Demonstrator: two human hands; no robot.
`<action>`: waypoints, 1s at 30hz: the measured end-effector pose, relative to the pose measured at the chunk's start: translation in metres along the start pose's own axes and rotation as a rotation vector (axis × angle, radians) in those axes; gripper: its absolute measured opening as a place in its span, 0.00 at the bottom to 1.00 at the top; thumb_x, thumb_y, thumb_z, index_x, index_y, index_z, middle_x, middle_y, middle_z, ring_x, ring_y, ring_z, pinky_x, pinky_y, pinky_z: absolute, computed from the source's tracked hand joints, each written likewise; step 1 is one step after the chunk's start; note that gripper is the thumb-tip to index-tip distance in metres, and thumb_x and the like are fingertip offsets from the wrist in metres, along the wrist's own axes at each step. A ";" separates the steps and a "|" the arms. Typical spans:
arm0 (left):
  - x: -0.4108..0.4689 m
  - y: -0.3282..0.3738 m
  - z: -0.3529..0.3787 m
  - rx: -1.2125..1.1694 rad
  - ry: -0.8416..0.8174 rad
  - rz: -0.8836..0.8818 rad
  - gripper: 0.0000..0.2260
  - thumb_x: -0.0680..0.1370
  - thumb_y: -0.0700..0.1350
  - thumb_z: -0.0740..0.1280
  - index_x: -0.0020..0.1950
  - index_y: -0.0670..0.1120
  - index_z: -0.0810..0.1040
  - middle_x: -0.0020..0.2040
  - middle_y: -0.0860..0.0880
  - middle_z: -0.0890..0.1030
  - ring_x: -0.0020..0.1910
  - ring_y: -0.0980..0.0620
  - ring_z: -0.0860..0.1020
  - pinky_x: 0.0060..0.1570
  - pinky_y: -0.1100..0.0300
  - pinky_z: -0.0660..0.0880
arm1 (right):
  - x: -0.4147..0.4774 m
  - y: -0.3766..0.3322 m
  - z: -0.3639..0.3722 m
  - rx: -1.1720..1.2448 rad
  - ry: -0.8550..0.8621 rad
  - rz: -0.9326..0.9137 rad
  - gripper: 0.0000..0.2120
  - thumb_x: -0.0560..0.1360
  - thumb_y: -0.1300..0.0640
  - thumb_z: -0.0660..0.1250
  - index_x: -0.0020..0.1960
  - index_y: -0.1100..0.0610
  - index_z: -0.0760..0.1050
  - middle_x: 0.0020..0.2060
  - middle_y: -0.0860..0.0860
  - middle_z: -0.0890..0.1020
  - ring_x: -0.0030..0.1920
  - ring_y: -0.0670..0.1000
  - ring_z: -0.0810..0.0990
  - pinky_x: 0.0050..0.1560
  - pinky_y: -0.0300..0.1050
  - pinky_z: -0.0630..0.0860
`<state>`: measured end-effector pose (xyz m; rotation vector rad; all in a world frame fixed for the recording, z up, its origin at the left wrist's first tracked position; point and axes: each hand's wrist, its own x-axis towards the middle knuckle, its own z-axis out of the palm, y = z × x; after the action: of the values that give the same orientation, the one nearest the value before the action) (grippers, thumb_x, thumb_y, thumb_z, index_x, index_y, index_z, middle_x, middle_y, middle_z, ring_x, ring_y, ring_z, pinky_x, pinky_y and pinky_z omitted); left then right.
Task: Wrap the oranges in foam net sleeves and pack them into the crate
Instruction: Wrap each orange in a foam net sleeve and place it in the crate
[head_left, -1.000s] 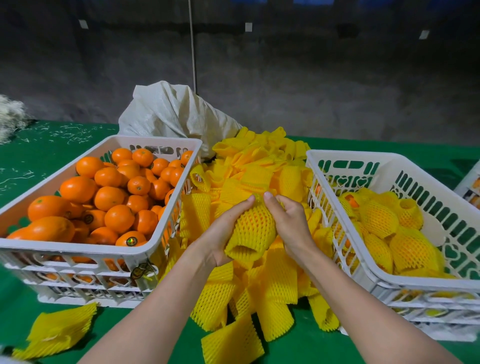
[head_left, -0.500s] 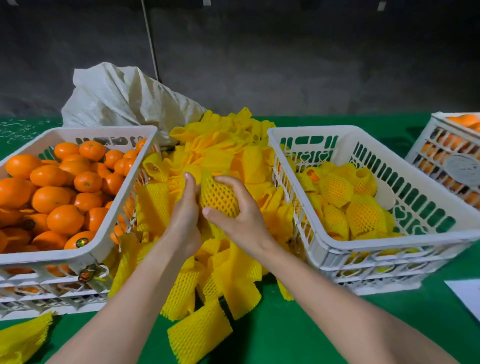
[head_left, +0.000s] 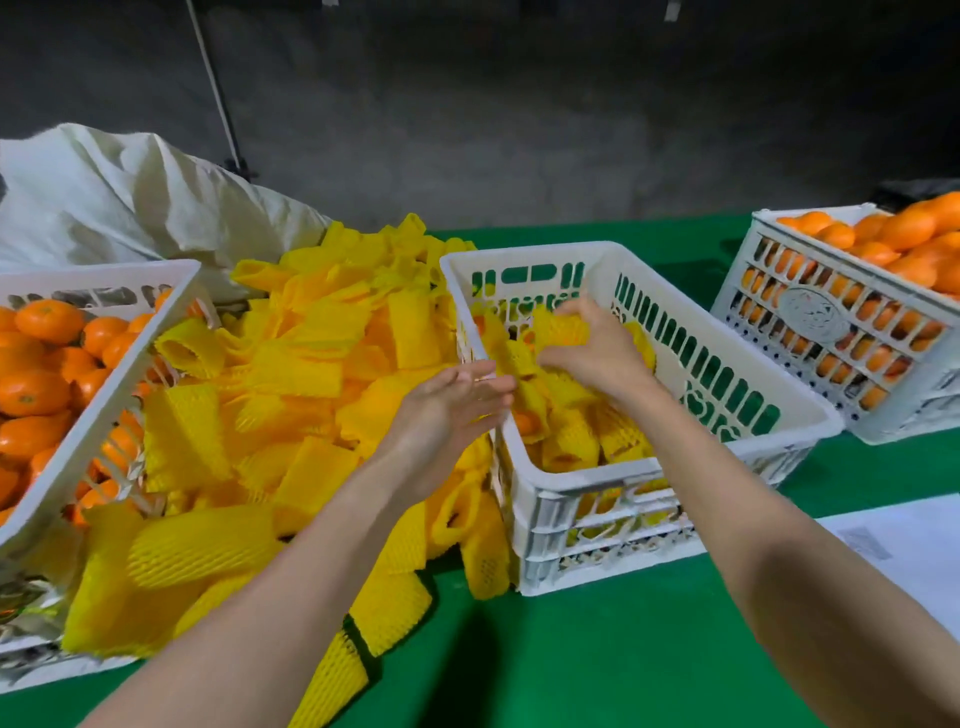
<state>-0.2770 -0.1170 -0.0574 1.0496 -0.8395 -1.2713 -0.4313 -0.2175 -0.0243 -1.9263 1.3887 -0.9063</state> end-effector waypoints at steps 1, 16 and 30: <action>0.003 -0.001 0.005 0.003 -0.002 -0.020 0.11 0.83 0.43 0.55 0.58 0.42 0.74 0.50 0.45 0.83 0.50 0.49 0.82 0.49 0.58 0.77 | 0.004 0.010 -0.003 -0.196 -0.155 0.051 0.23 0.66 0.55 0.74 0.59 0.49 0.71 0.59 0.48 0.75 0.48 0.46 0.75 0.42 0.39 0.71; -0.004 0.024 -0.029 0.113 0.127 -0.021 0.11 0.82 0.46 0.57 0.56 0.45 0.77 0.47 0.48 0.85 0.45 0.49 0.84 0.50 0.54 0.78 | -0.001 -0.020 0.013 -0.396 -0.208 -0.261 0.08 0.75 0.52 0.67 0.52 0.53 0.78 0.55 0.52 0.80 0.54 0.53 0.77 0.55 0.49 0.74; -0.071 0.046 -0.156 -0.006 0.420 0.047 0.09 0.81 0.41 0.59 0.55 0.43 0.77 0.43 0.46 0.85 0.41 0.49 0.84 0.48 0.52 0.77 | -0.032 -0.036 0.181 -0.825 -0.702 -0.278 0.21 0.74 0.51 0.69 0.62 0.60 0.70 0.63 0.57 0.73 0.65 0.60 0.69 0.62 0.54 0.66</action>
<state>-0.1255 -0.0241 -0.0608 1.2293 -0.5346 -0.9640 -0.2734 -0.1637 -0.1095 -2.7007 1.1320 0.3480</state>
